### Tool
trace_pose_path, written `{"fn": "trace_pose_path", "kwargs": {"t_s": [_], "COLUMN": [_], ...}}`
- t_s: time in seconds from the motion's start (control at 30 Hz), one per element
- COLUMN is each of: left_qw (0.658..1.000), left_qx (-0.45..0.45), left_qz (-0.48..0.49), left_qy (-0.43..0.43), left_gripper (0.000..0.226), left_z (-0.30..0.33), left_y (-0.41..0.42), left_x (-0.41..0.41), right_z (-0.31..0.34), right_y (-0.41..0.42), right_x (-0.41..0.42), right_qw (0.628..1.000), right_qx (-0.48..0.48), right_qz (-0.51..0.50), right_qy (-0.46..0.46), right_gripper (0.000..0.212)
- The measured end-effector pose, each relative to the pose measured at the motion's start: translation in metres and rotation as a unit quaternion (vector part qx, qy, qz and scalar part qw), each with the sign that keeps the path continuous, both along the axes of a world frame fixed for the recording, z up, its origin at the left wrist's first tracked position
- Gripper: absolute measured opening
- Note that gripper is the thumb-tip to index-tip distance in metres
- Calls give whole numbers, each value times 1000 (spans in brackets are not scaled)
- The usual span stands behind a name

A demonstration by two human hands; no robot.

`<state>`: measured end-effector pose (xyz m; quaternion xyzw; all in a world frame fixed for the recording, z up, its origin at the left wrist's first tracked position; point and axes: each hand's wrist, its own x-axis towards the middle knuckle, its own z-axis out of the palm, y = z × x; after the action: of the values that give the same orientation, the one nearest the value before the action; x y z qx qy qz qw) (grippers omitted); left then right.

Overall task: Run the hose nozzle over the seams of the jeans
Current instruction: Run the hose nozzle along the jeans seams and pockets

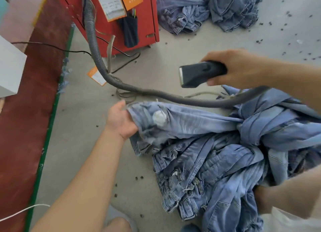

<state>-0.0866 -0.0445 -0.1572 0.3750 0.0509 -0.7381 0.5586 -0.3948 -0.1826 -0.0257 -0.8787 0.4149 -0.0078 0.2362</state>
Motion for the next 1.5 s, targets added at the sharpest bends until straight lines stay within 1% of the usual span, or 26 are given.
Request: {"fn": "trace_pose_path", "kwargs": {"t_s": [0.07, 0.1, 0.13, 0.17, 0.2, 0.23, 0.3, 0.37, 0.43, 0.5, 0.53, 0.63, 0.73, 0.8, 0.83, 0.9, 0.97, 1.07, 1.13, 1.17, 1.23, 1.27, 1.3, 1.37, 1.43, 1.5], "left_qw": [991, 991, 987, 957, 908, 869, 822, 767, 719, 657, 656, 721, 793, 825, 852, 924, 968, 978, 971, 953, 876, 843, 840, 886, 931, 957], "left_qx": [-32, -42, -22, 19, 61, 97, 137, 147, 169, 206, 220, 217, 188, 176, 162, 121, 108, 148, 149, 149, 178, 191, 193, 193, 176, 123], "left_qz": [117, 123, 81, 1, -82, -161, -285, -351, -353, -344, -330, -307, -294, -279, -262, -194, -119, -109, -167, -226, -338, -342, -321, -270, -226, -214], "left_qy": [47, -14, -138, -291, -407, -458, -473, -517, -574, -638, -642, -581, -499, -458, -423, -306, -194, -98, -84, -133, -295, -368, -392, -324, -227, -155], "left_gripper": [67, 61, 56, 53, 56, 65, 84, 84, 86, 87, 87, 84, 36, 14, 11, 12, 14, 32, 36, 41, 65, 60, 46, 23, 25, 34], "left_z": [0, -4, -10, -21, -36, -52, -91, -127, -153, -168, -174, -177, -167, -157, -152, -136, -119, -101, -91, -84, -83, -85, -88, -91, -87, -79], "left_y": [-29, -43, -53, -56, -54, -49, -34, -21, -17, -23, -28, -43, -54, -54, -52, -40, -23, -2, 8, 11, 17, 19, 19, 19, 17, 16], "left_x": [12, 13, 8, 2, -4, -9, -13, -9, -2, 4, 8, 14, 7, 4, 4, 5, 4, -14, -30, -38, -51, -57, -60, -57, -46, -36], "right_z": [-11, -17, -22, -26, -28, -31, -39, -47, -58, -67, -71, -80, -83, -82, -82, -80, -81, -86, -92, -95, -101, -104, -106, -111, -116, -121], "right_y": [-8, -12, -17, -21, -24, -26, -28, -30, -30, -30, -30, -31, -34, -33, -33, -29, -23, -13, -5, -1, 7, 11, 14, 18, 22, 24], "right_x": [-21, -26, -28, -27, -25, -24, -22, -22, -21, -21, -21, -22, -22, -20, -19, -17, -14, -11, -8, -8, -9, -10, -11, -14, -18, -20], "right_qw": [1000, 999, 999, 1000, 1000, 1000, 999, 997, 994, 991, 989, 986, 987, 987, 987, 987, 982, 968, 962, 959, 954, 952, 952, 951, 951, 953], "right_qx": [-8, -15, -19, -23, -26, -28, -29, -37, -43, -40, -39, -42, -28, -25, -25, -17, -27, -42, -43, -43, -53, -58, -63, -67, -66, -68], "right_qz": [-9, -13, -14, -11, -4, 7, 31, 53, 80, 99, 105, 113, 103, 103, 106, 114, 132, 177, 196, 201, 213, 217, 220, 222, 223, 218], "right_qy": [23, 25, 22, 17, 12, 8, 11, 30, 57, 84, 94, 111, 117, 118, 116, 112, 134, 175, 187, 194, 204, 205, 205, 204, 204, 200], "right_gripper": [45, 45, 45, 45, 45, 45, 46, 45, 41, 38, 38, 37, 38, 39, 39, 38, 37, 35, 34, 35, 38, 39, 40, 39, 38, 36]}}
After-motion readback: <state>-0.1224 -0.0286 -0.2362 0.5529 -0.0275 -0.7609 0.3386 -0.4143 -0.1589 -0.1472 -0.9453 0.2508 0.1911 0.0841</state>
